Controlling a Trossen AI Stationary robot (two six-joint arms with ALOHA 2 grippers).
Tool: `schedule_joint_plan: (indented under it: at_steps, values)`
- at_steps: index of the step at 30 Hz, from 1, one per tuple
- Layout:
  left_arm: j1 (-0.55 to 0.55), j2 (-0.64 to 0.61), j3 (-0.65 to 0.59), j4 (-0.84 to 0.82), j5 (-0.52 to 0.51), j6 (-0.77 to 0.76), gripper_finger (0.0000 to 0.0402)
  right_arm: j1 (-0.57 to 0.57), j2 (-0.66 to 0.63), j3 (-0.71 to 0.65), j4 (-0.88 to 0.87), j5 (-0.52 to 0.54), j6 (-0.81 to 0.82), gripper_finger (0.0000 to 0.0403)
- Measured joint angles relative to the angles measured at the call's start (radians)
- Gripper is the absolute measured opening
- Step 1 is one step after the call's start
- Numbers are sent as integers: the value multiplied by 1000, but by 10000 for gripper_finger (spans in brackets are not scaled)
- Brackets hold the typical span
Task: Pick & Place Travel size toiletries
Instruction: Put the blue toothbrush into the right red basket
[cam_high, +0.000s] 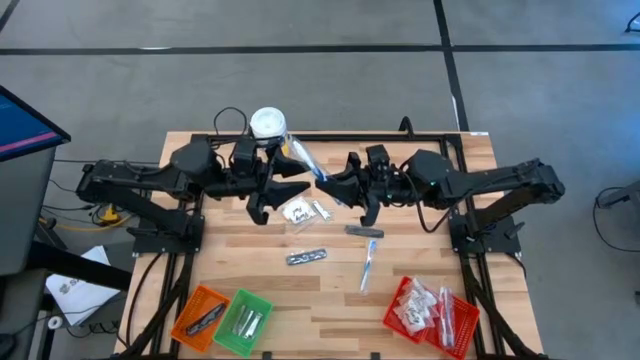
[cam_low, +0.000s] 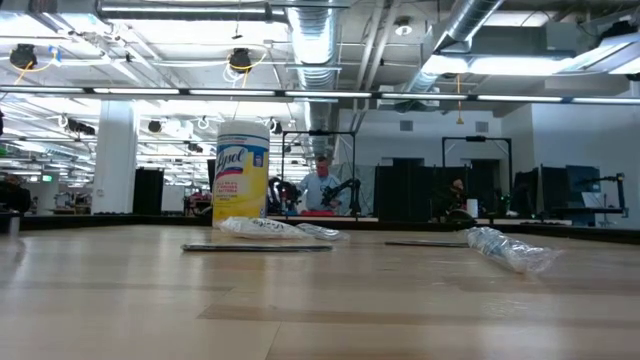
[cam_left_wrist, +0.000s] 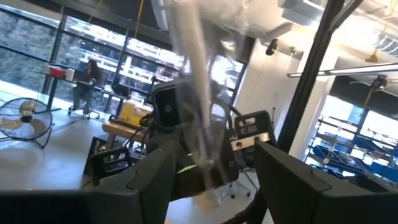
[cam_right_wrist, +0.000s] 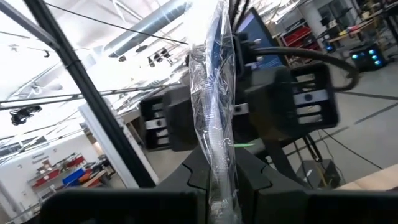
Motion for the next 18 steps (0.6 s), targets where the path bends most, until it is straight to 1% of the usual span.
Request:
schedule_joint_plan:
  at_steps: [2, 6, 10, 18]
  values:
    - [0, 3, 0, 0, -19, 0, 210, -1, 1, 0, -4, 8, 0, 24]
    - [0, 13, 0, 22, -21, 0, 210, -2, 1, 0, -25, 47, 0, 24]
    - [9, 28, 0, 54, -24, -1, 210, -12, 1, 0, -44, 51, -1, 24]
    - [36, 49, -1, 63, -19, -34, 208, -21, 1, 0, -56, 52, 0, 24]
